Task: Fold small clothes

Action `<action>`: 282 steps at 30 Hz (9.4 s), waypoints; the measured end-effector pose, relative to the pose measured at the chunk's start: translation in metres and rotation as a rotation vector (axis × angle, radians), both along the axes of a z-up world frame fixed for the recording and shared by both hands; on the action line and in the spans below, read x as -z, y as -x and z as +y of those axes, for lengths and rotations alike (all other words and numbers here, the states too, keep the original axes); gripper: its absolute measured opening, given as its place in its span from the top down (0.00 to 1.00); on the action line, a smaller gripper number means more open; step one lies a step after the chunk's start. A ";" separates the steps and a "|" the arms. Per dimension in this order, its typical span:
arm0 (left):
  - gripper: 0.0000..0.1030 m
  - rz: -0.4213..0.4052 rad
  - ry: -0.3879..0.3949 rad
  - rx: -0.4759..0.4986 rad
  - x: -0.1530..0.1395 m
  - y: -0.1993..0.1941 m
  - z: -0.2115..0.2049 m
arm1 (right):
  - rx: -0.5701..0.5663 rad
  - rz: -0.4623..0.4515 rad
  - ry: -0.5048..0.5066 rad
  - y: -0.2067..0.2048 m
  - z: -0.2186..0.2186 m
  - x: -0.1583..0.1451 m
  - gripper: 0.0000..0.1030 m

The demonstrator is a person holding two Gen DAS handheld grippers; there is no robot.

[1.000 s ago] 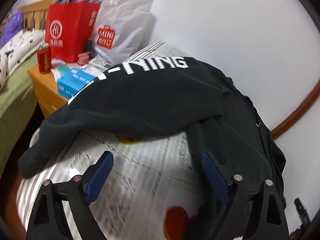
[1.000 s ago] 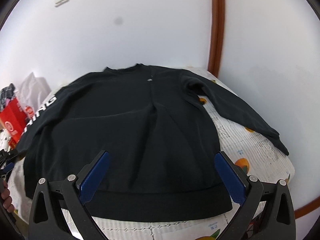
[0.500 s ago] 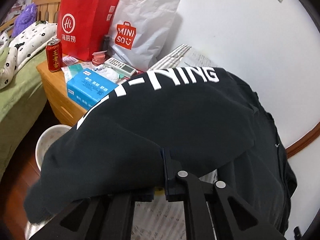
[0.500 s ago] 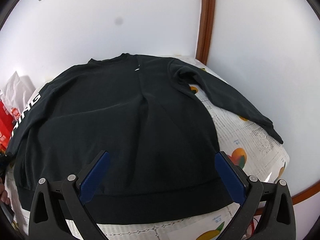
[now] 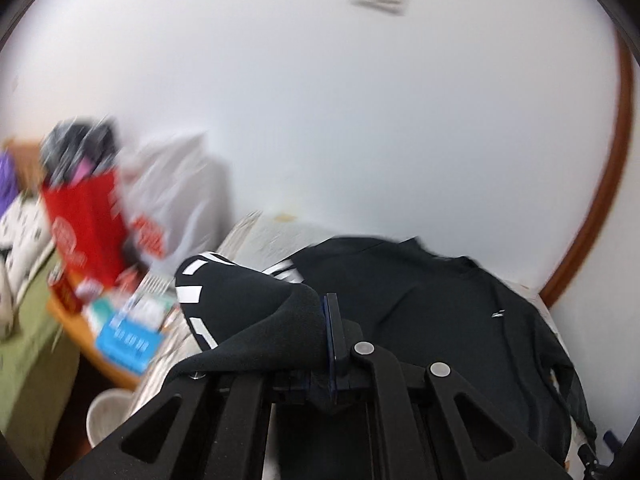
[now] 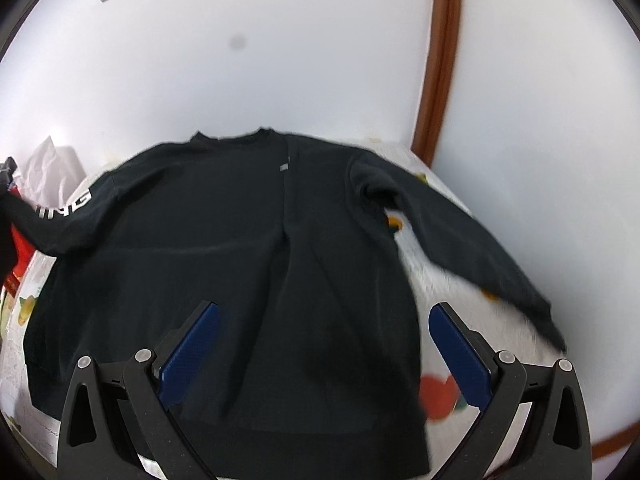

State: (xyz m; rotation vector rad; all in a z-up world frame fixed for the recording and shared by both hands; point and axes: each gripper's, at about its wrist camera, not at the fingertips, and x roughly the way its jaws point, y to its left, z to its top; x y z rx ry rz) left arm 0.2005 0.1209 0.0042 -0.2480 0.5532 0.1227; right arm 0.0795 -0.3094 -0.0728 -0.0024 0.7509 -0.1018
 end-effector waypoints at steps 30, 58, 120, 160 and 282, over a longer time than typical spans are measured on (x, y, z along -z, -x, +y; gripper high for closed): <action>0.36 0.125 -0.080 0.516 0.032 -0.066 -0.219 | -0.025 0.016 0.013 -0.060 -0.052 0.025 0.01; 0.31 0.351 -0.138 0.055 0.164 -0.121 -0.008 | -0.483 0.206 0.096 -0.169 0.197 0.094 0.36; 0.32 0.407 -0.084 0.183 0.164 0.096 -0.012 | 0.054 0.211 -0.105 0.013 -0.081 0.104 0.35; 0.51 0.410 -0.109 0.117 0.157 0.036 -0.046 | 0.238 0.180 0.135 -0.068 -0.275 0.096 0.24; 0.91 0.192 -0.032 0.289 0.059 -0.095 -0.148 | 0.026 0.148 -0.103 -0.096 -0.166 0.095 0.55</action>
